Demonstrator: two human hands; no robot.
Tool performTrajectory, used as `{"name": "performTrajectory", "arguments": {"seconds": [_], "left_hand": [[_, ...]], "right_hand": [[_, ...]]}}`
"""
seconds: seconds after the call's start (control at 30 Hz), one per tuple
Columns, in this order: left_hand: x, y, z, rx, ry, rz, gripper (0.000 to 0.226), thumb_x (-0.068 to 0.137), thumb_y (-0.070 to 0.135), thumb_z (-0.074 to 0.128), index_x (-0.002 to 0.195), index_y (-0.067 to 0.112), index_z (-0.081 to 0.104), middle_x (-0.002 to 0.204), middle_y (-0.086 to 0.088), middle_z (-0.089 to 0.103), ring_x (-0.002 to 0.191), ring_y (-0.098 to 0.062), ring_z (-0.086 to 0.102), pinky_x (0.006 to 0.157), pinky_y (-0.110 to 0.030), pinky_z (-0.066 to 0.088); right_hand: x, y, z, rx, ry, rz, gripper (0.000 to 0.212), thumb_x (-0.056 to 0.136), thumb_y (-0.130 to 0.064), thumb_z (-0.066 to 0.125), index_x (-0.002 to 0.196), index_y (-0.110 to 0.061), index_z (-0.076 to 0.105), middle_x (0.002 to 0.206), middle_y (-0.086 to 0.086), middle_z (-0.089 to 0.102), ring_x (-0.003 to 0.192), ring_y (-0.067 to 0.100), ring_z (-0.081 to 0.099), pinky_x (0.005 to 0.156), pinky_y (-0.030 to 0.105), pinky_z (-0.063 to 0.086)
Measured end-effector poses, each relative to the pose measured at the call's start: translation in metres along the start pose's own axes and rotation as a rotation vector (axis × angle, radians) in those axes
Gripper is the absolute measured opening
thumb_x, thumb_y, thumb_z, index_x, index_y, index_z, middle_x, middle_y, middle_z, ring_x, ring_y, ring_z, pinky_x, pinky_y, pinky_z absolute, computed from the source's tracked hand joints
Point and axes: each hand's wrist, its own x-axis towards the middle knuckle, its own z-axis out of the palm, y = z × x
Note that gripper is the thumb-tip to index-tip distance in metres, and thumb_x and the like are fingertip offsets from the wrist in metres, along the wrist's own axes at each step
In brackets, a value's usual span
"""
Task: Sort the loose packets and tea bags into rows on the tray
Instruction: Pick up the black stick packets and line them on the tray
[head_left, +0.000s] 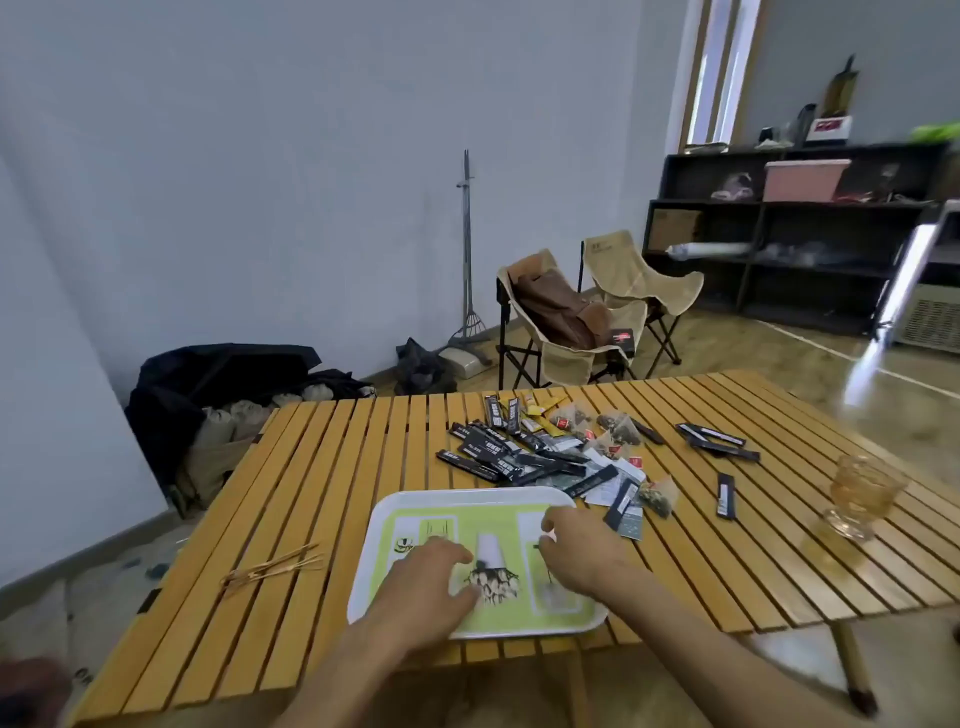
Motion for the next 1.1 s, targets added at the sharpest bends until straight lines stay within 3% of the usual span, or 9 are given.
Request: {"name": "performTrajectory", "arguments": {"seconds": [0.13, 0.27, 0.43, 0.57, 0.67, 0.77, 0.87, 0.97, 1.1], "left_hand": [[0.035, -0.018, 0.019, 0.226, -0.185, 0.011, 0.076, 0.084, 0.062, 0.055, 0.151, 0.033, 0.032, 0.165, 0.0, 0.014, 0.151, -0.022, 0.012, 0.122, -0.043, 0.015], [0.059, -0.048, 0.034, 0.281, -0.293, -0.008, 0.099, 0.073, 0.081, 0.047, 0.155, 0.039, 0.009, 0.166, 0.005, -0.008, 0.152, -0.021, -0.008, 0.122, -0.05, -0.001], [0.059, -0.064, 0.039, 0.315, -0.267, -0.04, 0.104, 0.067, 0.091, 0.035, 0.153, 0.046, -0.004, 0.164, 0.011, -0.018, 0.15, -0.017, -0.018, 0.121, -0.05, -0.008], [0.057, -0.061, 0.032, 0.293, -0.252, -0.053, 0.101, 0.073, 0.087, 0.04, 0.154, 0.045, -0.002, 0.164, 0.009, -0.017, 0.15, -0.017, -0.018, 0.121, -0.051, -0.008], [0.054, -0.059, 0.029, 0.289, -0.254, -0.037, 0.097, 0.076, 0.083, 0.044, 0.155, 0.043, 0.004, 0.165, 0.009, -0.011, 0.151, -0.016, -0.014, 0.122, -0.048, -0.006], [0.054, -0.058, 0.018, 0.27, -0.168, -0.005, 0.082, 0.084, 0.074, 0.047, 0.153, 0.037, 0.024, 0.165, 0.005, 0.013, 0.151, -0.017, 0.007, 0.123, -0.044, 0.007], [0.06, -0.058, 0.004, 0.218, -0.021, 0.026, 0.057, 0.09, 0.058, 0.054, 0.138, 0.028, 0.05, 0.144, 0.006, 0.047, 0.135, -0.017, 0.038, 0.111, -0.036, 0.032], [0.068, -0.063, -0.013, 0.164, 0.072, -0.002, 0.04, 0.094, 0.042, 0.055, 0.131, 0.026, 0.057, 0.135, 0.008, 0.054, 0.125, -0.015, 0.047, 0.103, -0.031, 0.039], [0.079, -0.082, -0.034, 0.099, 0.179, -0.058, 0.027, 0.098, 0.029, 0.056, 0.125, 0.026, 0.061, 0.124, 0.007, 0.059, 0.117, -0.014, 0.054, 0.097, -0.031, 0.044]], "right_hand": [[0.057, -0.01, 0.003, -0.02, 0.004, -0.02, 0.022, 0.1, -0.02, 0.045, 0.114, -0.012, 0.06, 0.105, 0.01, 0.068, 0.084, 0.028, 0.062, 0.068, 0.035, 0.05], [0.115, -0.025, 0.019, -0.05, 0.056, -0.04, 0.015, 0.094, -0.006, 0.044, 0.091, -0.011, 0.057, 0.091, 0.009, 0.064, 0.081, 0.03, 0.061, 0.072, 0.041, 0.055], [0.162, -0.036, 0.027, -0.095, 0.083, -0.034, 0.025, 0.092, -0.002, 0.049, 0.109, -0.01, 0.066, 0.108, 0.013, 0.067, 0.094, 0.032, 0.065, 0.08, 0.04, 0.057], [0.176, -0.034, 0.031, -0.182, 0.053, -0.046, 0.024, 0.093, -0.006, 0.052, 0.114, -0.013, 0.06, 0.109, 0.012, 0.065, 0.087, 0.029, 0.055, 0.076, 0.038, 0.049], [0.177, -0.031, 0.033, -0.175, 0.023, -0.042, 0.026, 0.091, -0.005, 0.051, 0.114, -0.012, 0.059, 0.11, 0.011, 0.065, 0.092, 0.03, 0.057, 0.078, 0.038, 0.05], [0.174, -0.028, 0.027, -0.072, 0.069, -0.028, 0.019, 0.087, -0.003, 0.054, 0.102, -0.009, 0.064, 0.1, 0.011, 0.067, 0.091, 0.029, 0.064, 0.082, 0.042, 0.058], [0.159, -0.019, 0.015, 0.004, 0.158, -0.052, 0.018, 0.088, -0.002, 0.056, 0.094, -0.009, 0.072, 0.094, 0.009, 0.07, 0.084, 0.027, 0.065, 0.072, 0.039, 0.058], [0.133, -0.011, 0.005, 0.063, 0.253, -0.14, 0.018, 0.09, -0.003, 0.06, 0.092, -0.012, 0.075, 0.089, 0.004, 0.07, 0.079, 0.024, 0.064, 0.062, 0.031, 0.05], [0.109, -0.024, 0.015, 0.168, 0.021, -0.282, 0.017, 0.094, -0.006, 0.061, 0.091, -0.015, 0.075, 0.084, -0.001, 0.071, 0.075, 0.02, 0.067, 0.06, 0.026, 0.052]]}}
